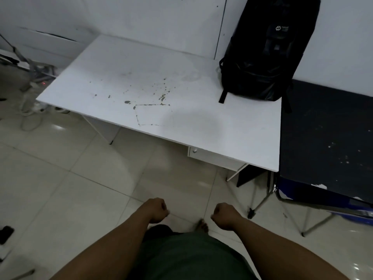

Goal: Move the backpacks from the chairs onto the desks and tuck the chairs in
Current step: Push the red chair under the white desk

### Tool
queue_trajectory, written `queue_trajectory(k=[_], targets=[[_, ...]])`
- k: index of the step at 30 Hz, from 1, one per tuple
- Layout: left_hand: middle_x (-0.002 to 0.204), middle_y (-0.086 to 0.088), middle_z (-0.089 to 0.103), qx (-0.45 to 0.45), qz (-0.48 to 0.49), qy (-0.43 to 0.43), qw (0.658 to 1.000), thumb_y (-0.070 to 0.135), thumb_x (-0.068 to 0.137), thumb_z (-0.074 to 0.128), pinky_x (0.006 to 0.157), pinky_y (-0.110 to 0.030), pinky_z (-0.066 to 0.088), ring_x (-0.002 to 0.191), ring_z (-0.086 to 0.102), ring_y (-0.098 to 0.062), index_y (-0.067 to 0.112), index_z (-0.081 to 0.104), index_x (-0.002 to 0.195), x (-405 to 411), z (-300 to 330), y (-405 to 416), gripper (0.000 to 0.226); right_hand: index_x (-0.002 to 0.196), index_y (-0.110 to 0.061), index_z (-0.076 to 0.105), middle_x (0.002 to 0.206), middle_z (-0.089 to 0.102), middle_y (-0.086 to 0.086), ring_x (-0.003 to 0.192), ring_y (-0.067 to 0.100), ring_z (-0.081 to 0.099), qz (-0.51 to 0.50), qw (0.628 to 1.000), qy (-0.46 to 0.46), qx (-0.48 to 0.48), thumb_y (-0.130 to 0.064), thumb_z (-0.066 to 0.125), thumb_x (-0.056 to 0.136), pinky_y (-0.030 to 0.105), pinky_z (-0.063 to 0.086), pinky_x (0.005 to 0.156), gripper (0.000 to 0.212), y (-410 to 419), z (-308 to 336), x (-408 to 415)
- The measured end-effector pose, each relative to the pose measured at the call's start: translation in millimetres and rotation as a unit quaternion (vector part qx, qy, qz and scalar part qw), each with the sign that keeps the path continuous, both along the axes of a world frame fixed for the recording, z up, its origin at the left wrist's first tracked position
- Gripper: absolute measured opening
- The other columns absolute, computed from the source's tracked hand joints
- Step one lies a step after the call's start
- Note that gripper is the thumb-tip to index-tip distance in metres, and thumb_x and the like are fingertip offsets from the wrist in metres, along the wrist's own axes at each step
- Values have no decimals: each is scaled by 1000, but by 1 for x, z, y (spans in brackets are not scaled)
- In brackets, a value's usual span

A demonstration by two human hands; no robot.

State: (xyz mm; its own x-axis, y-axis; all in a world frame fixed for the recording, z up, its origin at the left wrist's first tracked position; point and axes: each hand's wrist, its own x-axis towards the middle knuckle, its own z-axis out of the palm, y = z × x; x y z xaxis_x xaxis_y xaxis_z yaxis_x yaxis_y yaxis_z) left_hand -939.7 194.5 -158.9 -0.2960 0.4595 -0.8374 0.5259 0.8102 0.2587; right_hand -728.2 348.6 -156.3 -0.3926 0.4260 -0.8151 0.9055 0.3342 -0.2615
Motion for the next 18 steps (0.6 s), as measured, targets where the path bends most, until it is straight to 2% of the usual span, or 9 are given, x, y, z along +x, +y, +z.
queue_trajectory(k=[2,7,10,13,15,17,18], targets=[[131,-8,60,19,5,-3,1000,43,96,57,97,-31,49,115,58,-22,15,60,124,-6,1,-13,40,113,0,63,115,66,15,105,27,62,-18,999,22,19,-27,55,95,32,50,85,34,-8,4,-10],[124,-7,63,68,6,-3,998,44,94,58,94,-33,51,108,60,-21,19,63,115,-27,3,-52,33,110,2,64,112,67,15,103,26,62,-62,996,48,39,-25,55,95,31,50,82,32,-50,5,-34],[124,-7,63,65,-16,6,998,45,95,57,94,-34,50,109,60,-22,19,62,118,-43,1,-86,35,115,-5,61,116,65,11,102,23,62,-70,996,40,24,-28,55,95,30,52,85,31,-96,-3,-42],[131,-7,60,40,-34,11,999,46,96,55,98,-34,48,114,58,-22,18,60,122,-62,-2,-132,38,114,-4,62,114,66,12,97,21,61,-55,998,19,-4,-25,54,94,27,51,80,30,-151,-9,-53],[134,-7,57,34,-35,17,999,45,97,54,98,-34,47,116,57,-22,17,59,124,-72,-5,-157,39,112,-2,64,114,67,15,104,26,62,-41,999,3,-15,-26,54,94,30,50,89,31,-177,-10,-55],[135,-7,56,30,-37,22,999,44,98,52,99,-34,47,118,55,-22,16,59,126,-80,-6,-185,40,114,-4,62,121,63,16,114,29,56,-33,999,-8,-15,-30,54,95,37,41,105,33,-203,-14,-59],[136,-7,55,23,-36,26,999,44,99,52,100,-33,46,120,54,-22,16,58,127,-82,-7,-204,40,116,-5,61,123,61,17,116,30,55,-28,999,-12,-19,-31,54,95,38,39,107,34,-218,-13,-61]])
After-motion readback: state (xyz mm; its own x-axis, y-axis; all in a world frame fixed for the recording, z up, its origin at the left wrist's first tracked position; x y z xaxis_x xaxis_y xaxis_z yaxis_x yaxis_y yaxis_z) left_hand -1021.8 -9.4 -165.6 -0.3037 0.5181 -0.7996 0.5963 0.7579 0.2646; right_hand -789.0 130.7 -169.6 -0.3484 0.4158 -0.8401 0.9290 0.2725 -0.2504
